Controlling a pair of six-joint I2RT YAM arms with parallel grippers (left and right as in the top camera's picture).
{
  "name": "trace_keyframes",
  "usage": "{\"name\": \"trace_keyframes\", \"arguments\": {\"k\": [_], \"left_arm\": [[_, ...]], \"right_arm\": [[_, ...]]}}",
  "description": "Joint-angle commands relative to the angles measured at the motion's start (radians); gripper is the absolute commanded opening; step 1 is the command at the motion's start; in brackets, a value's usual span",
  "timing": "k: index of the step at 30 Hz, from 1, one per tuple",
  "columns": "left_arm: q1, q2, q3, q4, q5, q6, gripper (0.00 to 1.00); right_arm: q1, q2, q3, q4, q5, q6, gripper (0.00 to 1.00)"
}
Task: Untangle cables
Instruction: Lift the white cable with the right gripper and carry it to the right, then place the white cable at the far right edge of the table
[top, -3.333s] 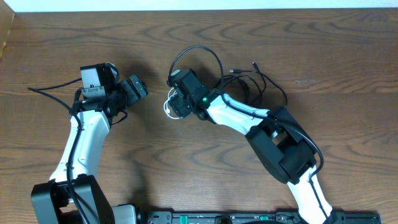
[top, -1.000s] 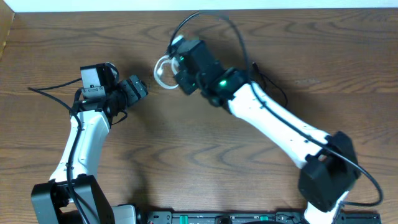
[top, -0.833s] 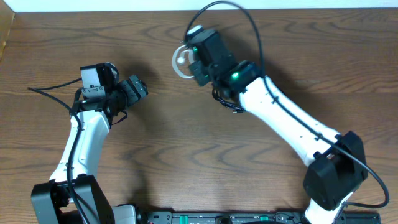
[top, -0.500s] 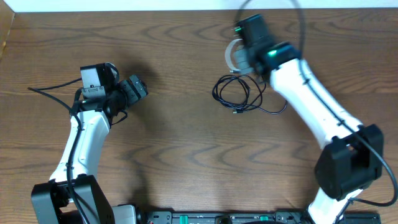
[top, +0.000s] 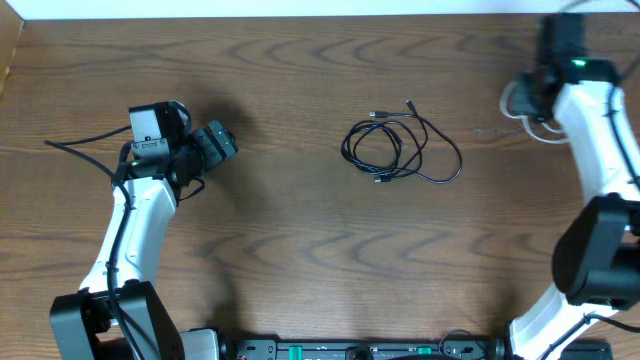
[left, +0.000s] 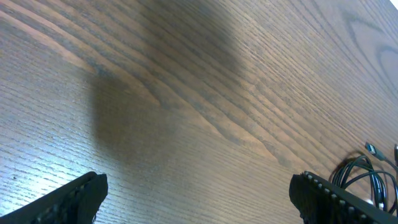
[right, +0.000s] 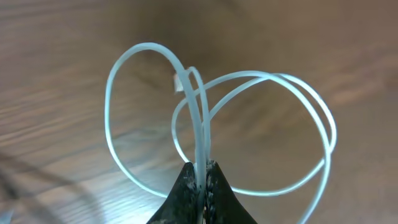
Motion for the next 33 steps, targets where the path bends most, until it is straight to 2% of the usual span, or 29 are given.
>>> {"name": "trace_keyframes", "arguments": {"k": [1, 11, 18, 24, 25, 26, 27, 29, 31, 33], "left_arm": [[0.003, -0.001, 0.012, -0.003, -0.007, 0.002, 0.98], [0.003, -0.001, 0.012, -0.003, -0.007, 0.001, 0.98], [0.003, -0.001, 0.012, -0.003, -0.007, 0.002, 0.98], [0.003, -0.001, 0.012, -0.003, -0.007, 0.001, 0.97], [0.003, -0.001, 0.012, -0.003, -0.007, 0.001, 0.98], [0.003, -0.001, 0.012, -0.003, -0.007, 0.002, 0.98], [0.003, -0.001, 0.012, -0.003, -0.007, 0.001, 0.98], [0.003, -0.001, 0.012, -0.003, -0.007, 0.001, 0.98], [0.003, -0.001, 0.012, -0.003, -0.007, 0.001, 0.98], [0.003, -0.001, 0.012, -0.003, -0.007, 0.001, 0.98]], "right_arm": [[-0.093, -0.006, -0.025, 0.001, 0.009, 0.030, 0.01], [-0.291, -0.005, -0.106, 0.111, -0.007, 0.029, 0.01], [-0.372, -0.005, -0.178, 0.275, -0.269, 0.029, 0.01], [-0.388, -0.004, -0.204, 0.295, -0.287, 0.029, 0.01], [-0.388, -0.004, -0.204, 0.294, -0.287, 0.029, 0.04], [-0.388, -0.004, -0.205, 0.294, -0.287, 0.029, 0.14], [-0.388, -0.004, -0.206, 0.294, -0.287, 0.029, 0.31], [-0.388, -0.003, -0.206, 0.295, -0.287, 0.029, 0.57], [-0.388, -0.003, -0.206, 0.295, -0.287, 0.029, 0.71], [-0.388, -0.003, -0.206, 0.294, -0.287, 0.029, 0.78]]}}
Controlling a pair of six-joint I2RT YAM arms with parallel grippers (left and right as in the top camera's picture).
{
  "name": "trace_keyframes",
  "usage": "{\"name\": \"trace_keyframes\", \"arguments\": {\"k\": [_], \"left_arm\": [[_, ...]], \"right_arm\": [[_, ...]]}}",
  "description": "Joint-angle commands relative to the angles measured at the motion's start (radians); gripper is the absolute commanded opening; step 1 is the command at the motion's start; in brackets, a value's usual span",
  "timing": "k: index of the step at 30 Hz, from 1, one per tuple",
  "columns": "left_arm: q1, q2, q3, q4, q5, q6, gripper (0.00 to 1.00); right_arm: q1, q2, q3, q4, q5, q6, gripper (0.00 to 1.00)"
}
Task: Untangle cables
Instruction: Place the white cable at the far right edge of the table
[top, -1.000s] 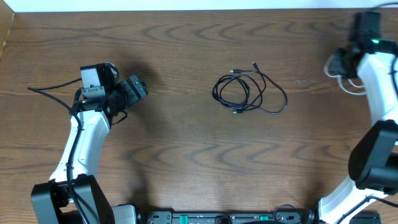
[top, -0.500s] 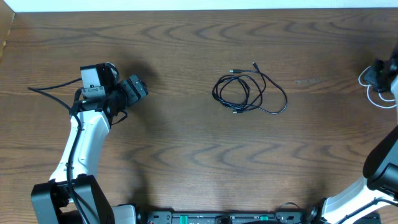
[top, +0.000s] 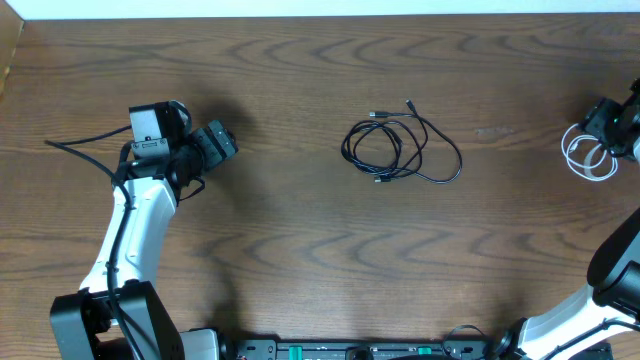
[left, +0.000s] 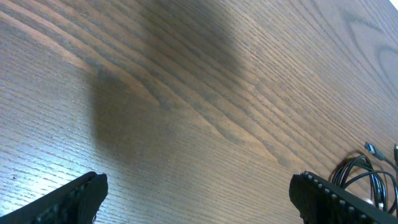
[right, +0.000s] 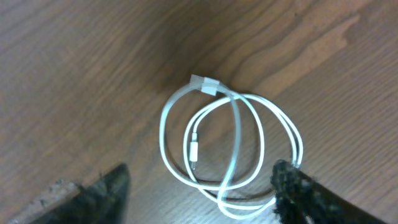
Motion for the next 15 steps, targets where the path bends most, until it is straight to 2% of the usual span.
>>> {"name": "trace_keyframes", "arguments": {"k": [1, 6, 12, 14, 15], "left_arm": [[0.003, -0.001, 0.012, -0.003, -0.007, 0.001, 0.98], [0.003, -0.001, 0.012, -0.003, -0.007, 0.001, 0.98], [0.003, -0.001, 0.012, -0.003, -0.007, 0.001, 0.98], [0.003, -0.001, 0.012, -0.003, -0.007, 0.001, 0.98], [0.003, -0.001, 0.012, -0.003, -0.007, 0.001, 0.98]], "right_arm": [[-0.003, -0.003, -0.009, -0.002, -0.010, 0.007, 0.81], [0.001, -0.003, -0.010, -0.011, -0.023, 0.007, 0.87], [0.035, 0.003, -0.011, -0.016, -0.229, 0.007, 0.90], [0.054, 0.007, -0.011, -0.021, -0.272, 0.007, 0.99], [0.065, 0.009, -0.011, -0.022, -0.280, 0.007, 0.99]]}}
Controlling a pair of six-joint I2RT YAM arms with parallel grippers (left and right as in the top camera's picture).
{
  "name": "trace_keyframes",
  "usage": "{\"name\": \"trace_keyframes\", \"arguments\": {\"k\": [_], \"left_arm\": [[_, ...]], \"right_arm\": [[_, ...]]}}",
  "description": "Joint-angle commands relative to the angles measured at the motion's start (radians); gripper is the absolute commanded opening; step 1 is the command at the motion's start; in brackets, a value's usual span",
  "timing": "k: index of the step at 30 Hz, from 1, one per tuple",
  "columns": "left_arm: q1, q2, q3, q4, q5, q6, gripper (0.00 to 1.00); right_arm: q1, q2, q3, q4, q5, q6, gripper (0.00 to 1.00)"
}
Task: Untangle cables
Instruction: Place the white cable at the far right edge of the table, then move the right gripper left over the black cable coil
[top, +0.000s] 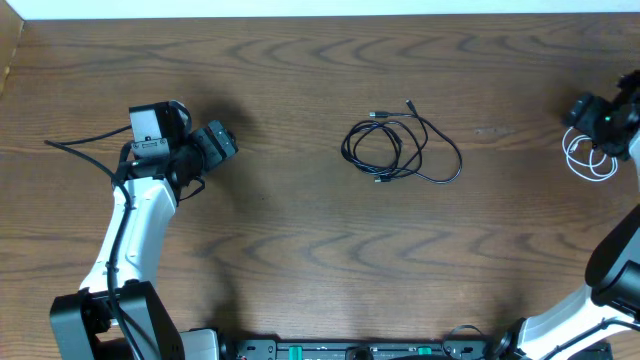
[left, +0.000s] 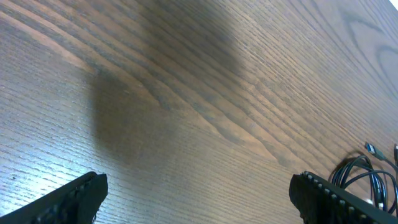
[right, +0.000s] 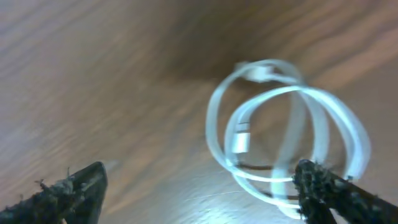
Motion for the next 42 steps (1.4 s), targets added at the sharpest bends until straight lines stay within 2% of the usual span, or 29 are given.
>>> {"name": "trace_keyframes", "arguments": {"k": [1, 4, 10, 17, 26, 42], "left_arm": [[0.003, -0.001, 0.012, -0.003, -0.007, 0.001, 0.98], [0.003, -0.001, 0.012, -0.003, -0.007, 0.002, 0.98], [0.003, -0.001, 0.012, -0.003, -0.007, 0.001, 0.98], [0.003, -0.001, 0.012, -0.003, -0.007, 0.001, 0.98], [0.003, -0.001, 0.012, -0.003, -0.007, 0.001, 0.98], [0.003, -0.001, 0.012, -0.003, -0.007, 0.002, 0.98]], "right_arm": [[0.049, 0.009, -0.009, -0.005, -0.122, 0.005, 0.99], [0.086, 0.009, -0.008, -0.014, -0.137, 0.015, 0.99], [0.187, 0.009, -0.018, -0.061, -0.204, 0.174, 0.99], [0.336, 0.009, -0.020, -0.055, -0.190, 0.168, 0.99], [0.475, 0.009, -0.020, -0.038, -0.076, 0.143, 0.99], [0.514, 0.009, -0.021, -0.039, -0.069, 0.143, 0.99]]}}
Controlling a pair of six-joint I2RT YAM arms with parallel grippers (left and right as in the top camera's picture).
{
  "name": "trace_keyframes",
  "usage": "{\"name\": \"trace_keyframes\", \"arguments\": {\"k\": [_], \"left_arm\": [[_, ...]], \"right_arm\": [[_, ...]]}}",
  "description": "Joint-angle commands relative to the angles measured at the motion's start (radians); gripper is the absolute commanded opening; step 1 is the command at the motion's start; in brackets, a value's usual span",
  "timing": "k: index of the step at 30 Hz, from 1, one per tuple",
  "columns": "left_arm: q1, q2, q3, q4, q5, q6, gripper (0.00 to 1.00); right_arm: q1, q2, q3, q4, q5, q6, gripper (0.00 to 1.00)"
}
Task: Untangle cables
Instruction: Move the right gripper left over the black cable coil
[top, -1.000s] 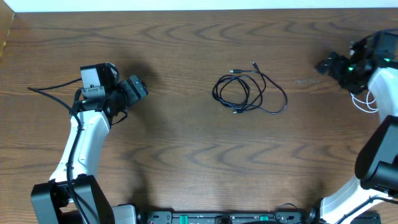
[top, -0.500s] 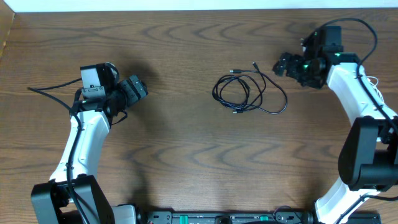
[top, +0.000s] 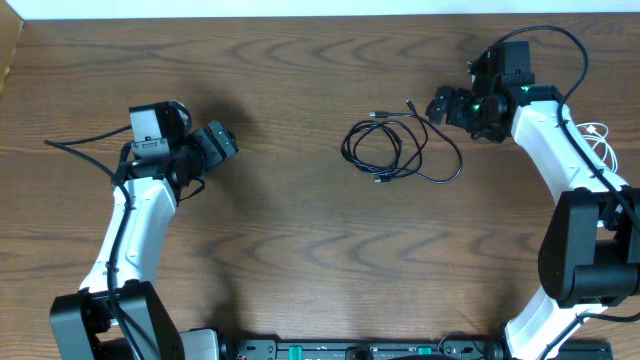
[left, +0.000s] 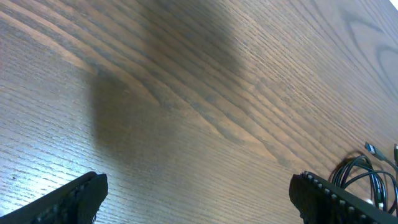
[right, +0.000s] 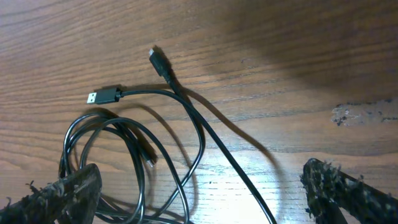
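Observation:
A loosely coiled black cable lies at the table's middle; the right wrist view shows its loops, a USB plug and a small plug. My right gripper hovers open just right of the coil, and the cable strands run between its fingers without being held. A white cable rests at the far right, partly hidden by the right arm. My left gripper is open and empty far to the left, and the black cable shows at its view's right edge.
The bare wooden table stretches between the left gripper and the coil. A scuff mark marks the wood right of the cable. The left arm's own black lead trails toward the left edge.
My right gripper has moved from the far right edge beside the white cable to the black coil's right side, still open. The white cable stays at the right. The left arm has not moved.
My right gripper was shut on the white cable, holding it up at the back right. Then the gripper was open and the white cable lay coiled on the table at the far right. Now the gripper hovers open at the black cable.

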Motion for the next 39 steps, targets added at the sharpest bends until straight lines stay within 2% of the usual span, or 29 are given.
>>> {"name": "trace_keyframes", "arguments": {"k": [1, 39], "left_arm": [[0.003, -0.001, 0.012, -0.003, -0.007, 0.001, 0.98], [0.003, -0.001, 0.012, -0.003, -0.007, 0.001, 0.98]], "right_arm": [[0.003, 0.009, -0.010, -0.006, 0.010, -0.002, 0.99], [0.156, 0.009, -0.013, 0.007, 0.003, 0.023, 0.99]]}}
